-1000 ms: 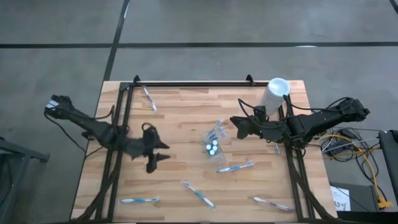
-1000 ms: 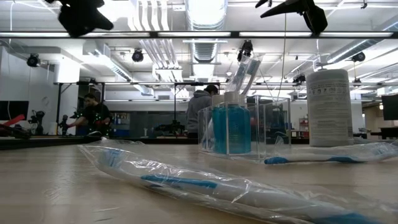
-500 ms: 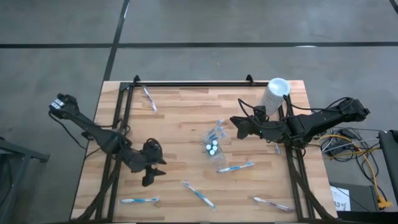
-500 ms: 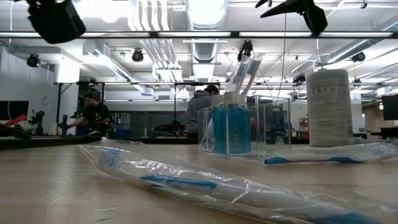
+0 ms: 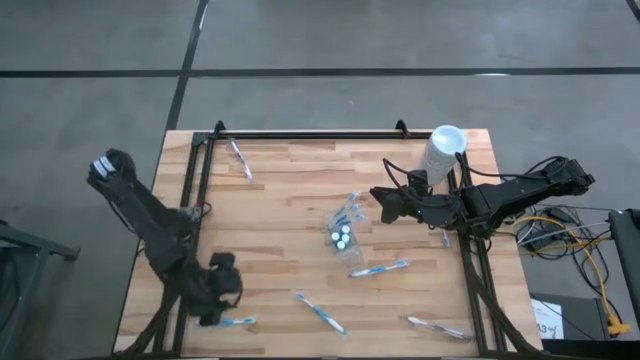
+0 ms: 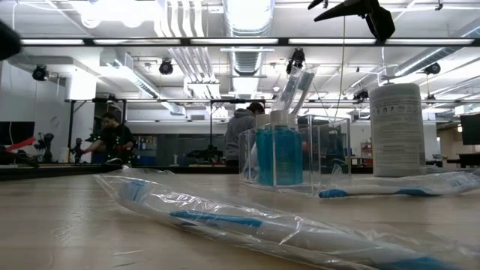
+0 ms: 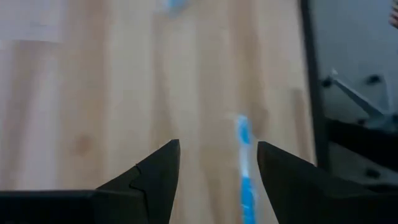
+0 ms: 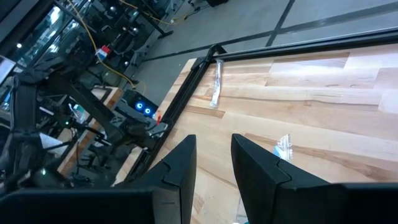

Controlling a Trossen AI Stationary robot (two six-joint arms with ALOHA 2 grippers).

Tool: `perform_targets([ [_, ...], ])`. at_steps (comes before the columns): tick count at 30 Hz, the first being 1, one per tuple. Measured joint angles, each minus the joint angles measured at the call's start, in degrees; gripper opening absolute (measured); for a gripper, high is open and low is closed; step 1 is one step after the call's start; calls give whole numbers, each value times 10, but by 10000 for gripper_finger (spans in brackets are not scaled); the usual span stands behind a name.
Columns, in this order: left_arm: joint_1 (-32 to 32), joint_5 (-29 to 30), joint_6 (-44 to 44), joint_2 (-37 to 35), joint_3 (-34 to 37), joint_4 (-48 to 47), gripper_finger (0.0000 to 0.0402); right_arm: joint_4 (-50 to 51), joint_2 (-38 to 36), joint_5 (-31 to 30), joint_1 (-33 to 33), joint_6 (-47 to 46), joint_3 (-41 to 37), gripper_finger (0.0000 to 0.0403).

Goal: Pick & Place toothbrushing station
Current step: Put the blue toothbrush into the left section of the transparent organizer

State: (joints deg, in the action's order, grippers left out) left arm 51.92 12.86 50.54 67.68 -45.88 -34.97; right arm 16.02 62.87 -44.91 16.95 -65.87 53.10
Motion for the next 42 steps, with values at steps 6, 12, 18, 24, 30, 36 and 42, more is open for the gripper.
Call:
perform_targets([
  [6, 67, 47, -33, 44, 13, 94, 218, 0, 0, 0, 0, -1, 0, 98],
  [12, 84, 82, -25, 94, 13, 140, 218, 0, 0, 0, 0, 0, 0, 98],
  [18, 82, 74, 22, 147, 13, 161, 218, 0, 0, 0, 0, -1, 0, 98],
  [24, 70, 75, 43, 173, 13, 177, 218, 0, 0, 0, 0, 0, 0, 98],
  [30, 55, 76, 53, 188, 13, 188, 218, 0, 0, 0, 0, -1, 0, 98],
  [36, 46, 75, 58, 206, 13, 191, 218, 0, 0, 0, 0, 0, 0, 98],
  [42, 45, 56, 66, 230, 13, 198, 217, 0, 0, 0, 0, -1, 0, 98],
])
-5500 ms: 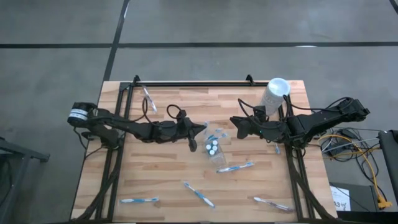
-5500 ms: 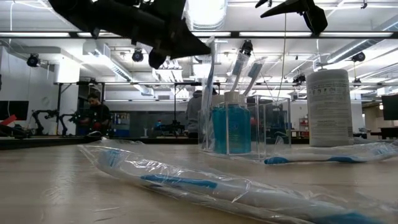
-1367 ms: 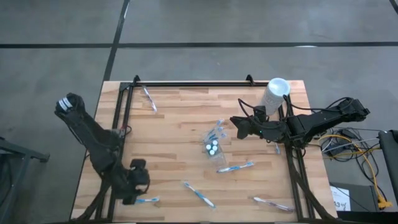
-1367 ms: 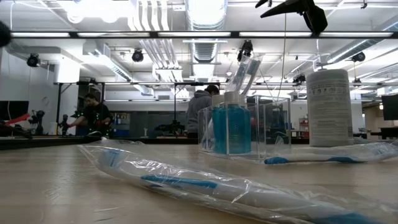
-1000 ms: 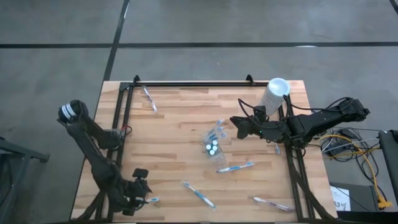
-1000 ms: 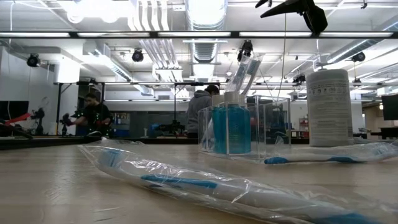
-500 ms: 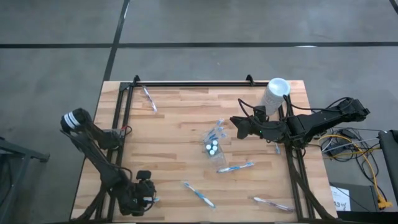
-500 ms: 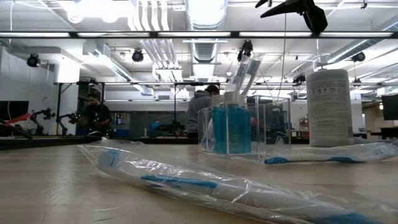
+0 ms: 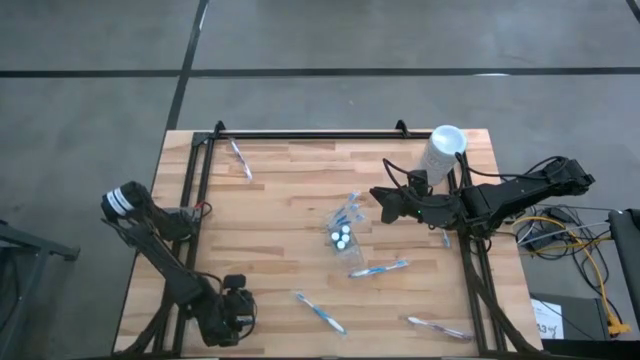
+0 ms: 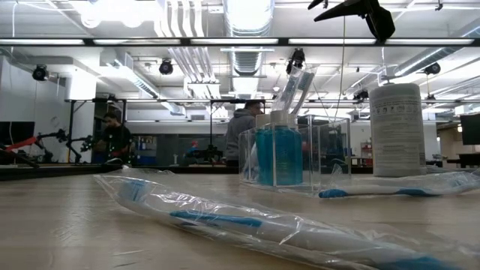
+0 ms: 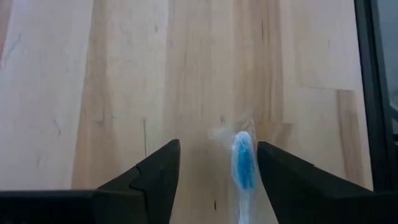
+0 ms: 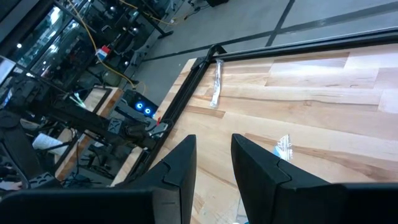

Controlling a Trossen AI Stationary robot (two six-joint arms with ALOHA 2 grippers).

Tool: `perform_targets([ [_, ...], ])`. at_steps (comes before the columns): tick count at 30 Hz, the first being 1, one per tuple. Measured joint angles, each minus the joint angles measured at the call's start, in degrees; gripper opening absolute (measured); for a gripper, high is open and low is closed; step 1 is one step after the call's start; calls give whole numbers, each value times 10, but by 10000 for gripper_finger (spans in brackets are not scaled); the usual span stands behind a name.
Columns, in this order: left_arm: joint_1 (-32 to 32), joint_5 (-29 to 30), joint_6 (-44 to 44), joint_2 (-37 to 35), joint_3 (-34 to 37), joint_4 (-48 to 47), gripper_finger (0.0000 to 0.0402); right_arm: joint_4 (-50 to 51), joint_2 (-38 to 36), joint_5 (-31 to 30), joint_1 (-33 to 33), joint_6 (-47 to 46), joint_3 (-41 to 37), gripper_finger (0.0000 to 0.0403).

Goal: Pick & Place toothbrushing station
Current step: Put the blue toothbrush into the left section of the transparent organizer

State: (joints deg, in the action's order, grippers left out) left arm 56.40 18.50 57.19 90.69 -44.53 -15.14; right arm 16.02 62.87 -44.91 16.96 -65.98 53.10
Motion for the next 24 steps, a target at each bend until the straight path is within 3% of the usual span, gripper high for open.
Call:
perform_targets([
  [12, -4, 0, 3, 28, -1, 11, 174, 0, 0, 0, 0, 0, 0, 98],
  [24, -5, -4, 4, 27, 0, 12, 60, 0, 0, 0, 0, 0, 0, 98],
])
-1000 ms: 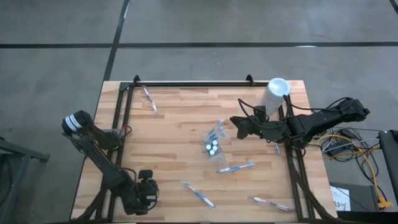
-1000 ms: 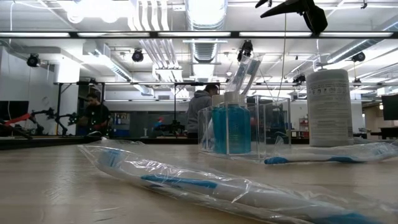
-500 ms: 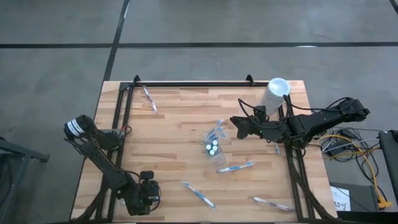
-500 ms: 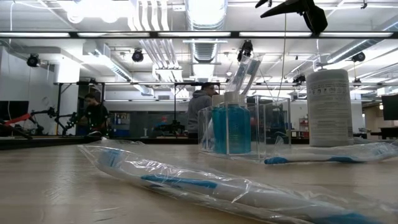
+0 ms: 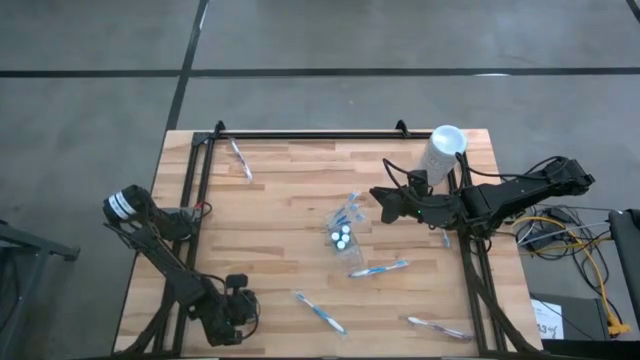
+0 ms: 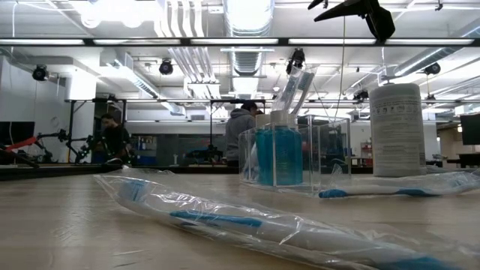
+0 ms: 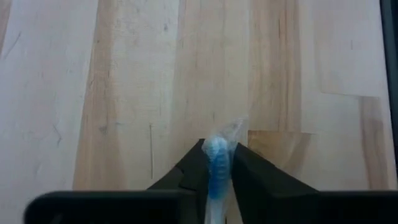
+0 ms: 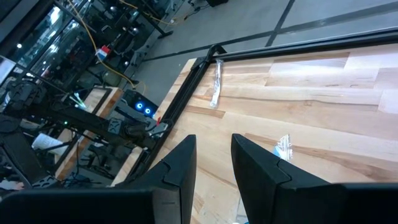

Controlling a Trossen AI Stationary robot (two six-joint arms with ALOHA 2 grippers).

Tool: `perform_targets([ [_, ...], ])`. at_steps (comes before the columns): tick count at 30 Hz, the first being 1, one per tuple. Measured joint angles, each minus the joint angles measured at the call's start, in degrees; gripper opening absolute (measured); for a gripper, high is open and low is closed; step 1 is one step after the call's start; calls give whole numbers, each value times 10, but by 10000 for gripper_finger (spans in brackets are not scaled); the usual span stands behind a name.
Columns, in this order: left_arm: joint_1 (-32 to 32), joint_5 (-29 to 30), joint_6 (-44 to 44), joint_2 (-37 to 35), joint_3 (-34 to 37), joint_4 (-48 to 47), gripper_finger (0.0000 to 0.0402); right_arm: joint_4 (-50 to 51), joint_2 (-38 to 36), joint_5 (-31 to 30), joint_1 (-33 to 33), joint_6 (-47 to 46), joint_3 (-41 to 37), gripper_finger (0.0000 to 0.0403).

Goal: Pick & Place toothbrushing station
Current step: Put the blue toothbrush into the left section of the transparent organizer

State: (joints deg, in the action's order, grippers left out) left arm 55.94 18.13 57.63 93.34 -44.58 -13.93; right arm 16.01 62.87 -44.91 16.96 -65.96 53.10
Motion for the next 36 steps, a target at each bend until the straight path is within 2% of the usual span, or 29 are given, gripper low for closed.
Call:
perform_targets([
  [5, 1, -12, -7, -1, -1, 8, 34, 0, 0, 0, 0, 0, 0, 98],
  [15, -1, -12, -26, -20, 1, -4, 41, 0, 0, 0, 0, 1, 0, 98],
  [21, -8, -1, -54, -57, -2, -5, 37, 0, 0, 0, 0, 0, 0, 98],
  [28, -8, 79, -75, -138, -3, -9, 38, 0, 0, 0, 0, 1, 0, 98],
  [36, -9, 157, -143, -235, -3, -11, 39, 0, 0, 0, 0, 1, 0, 98],
])
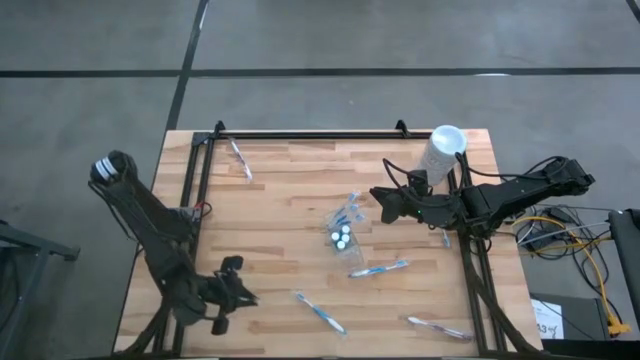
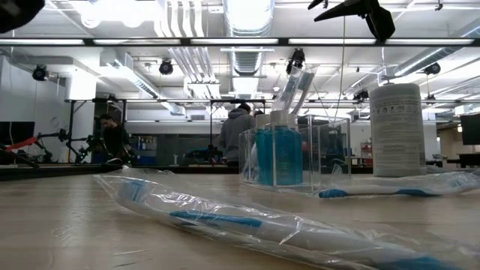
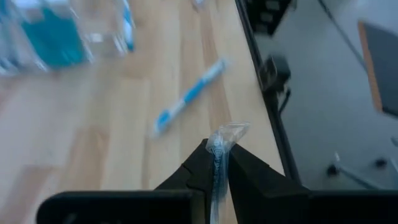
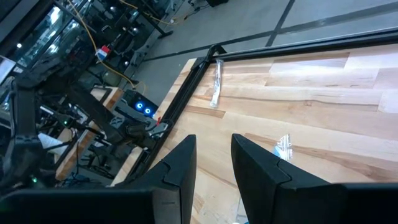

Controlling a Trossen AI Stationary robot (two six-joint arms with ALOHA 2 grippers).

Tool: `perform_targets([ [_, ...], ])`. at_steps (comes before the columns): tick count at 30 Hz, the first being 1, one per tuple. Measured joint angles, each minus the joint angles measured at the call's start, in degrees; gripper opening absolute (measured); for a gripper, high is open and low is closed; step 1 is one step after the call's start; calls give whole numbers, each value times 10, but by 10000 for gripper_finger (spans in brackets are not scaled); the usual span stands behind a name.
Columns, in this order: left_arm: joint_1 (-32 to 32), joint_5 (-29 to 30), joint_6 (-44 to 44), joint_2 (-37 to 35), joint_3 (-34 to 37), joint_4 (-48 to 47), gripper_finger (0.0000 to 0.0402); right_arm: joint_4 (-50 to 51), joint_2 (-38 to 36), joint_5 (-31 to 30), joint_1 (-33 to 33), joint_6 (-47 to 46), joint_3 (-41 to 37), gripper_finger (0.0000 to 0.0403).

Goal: Pick & Place toothbrushing station
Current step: Put the blue toothbrush into the left section of the transparent organizer

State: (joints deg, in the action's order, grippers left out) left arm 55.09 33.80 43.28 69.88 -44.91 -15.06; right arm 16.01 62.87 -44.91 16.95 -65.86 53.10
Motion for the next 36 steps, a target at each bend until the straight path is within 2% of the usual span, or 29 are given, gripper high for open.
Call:
perform_targets([
  [11, -1, 134, -62, -76, 0, 25, 39, 0, 0, 0, 0, -1, 0, 98],
  [20, -17, 213, -203, -82, -1, 166, 39, 0, 0, 0, 0, -1, 0, 98],
  [27, -77, 203, -245, -82, 0, 280, 39, 0, 0, 0, 0, -1, 0, 98],
  [32, -128, 155, -301, -82, 0, 349, 39, 0, 0, 0, 0, -1, 0, 98],
  [36, -170, 117, -312, -82, 0, 373, 39, 0, 0, 0, 0, -1, 0, 98],
])
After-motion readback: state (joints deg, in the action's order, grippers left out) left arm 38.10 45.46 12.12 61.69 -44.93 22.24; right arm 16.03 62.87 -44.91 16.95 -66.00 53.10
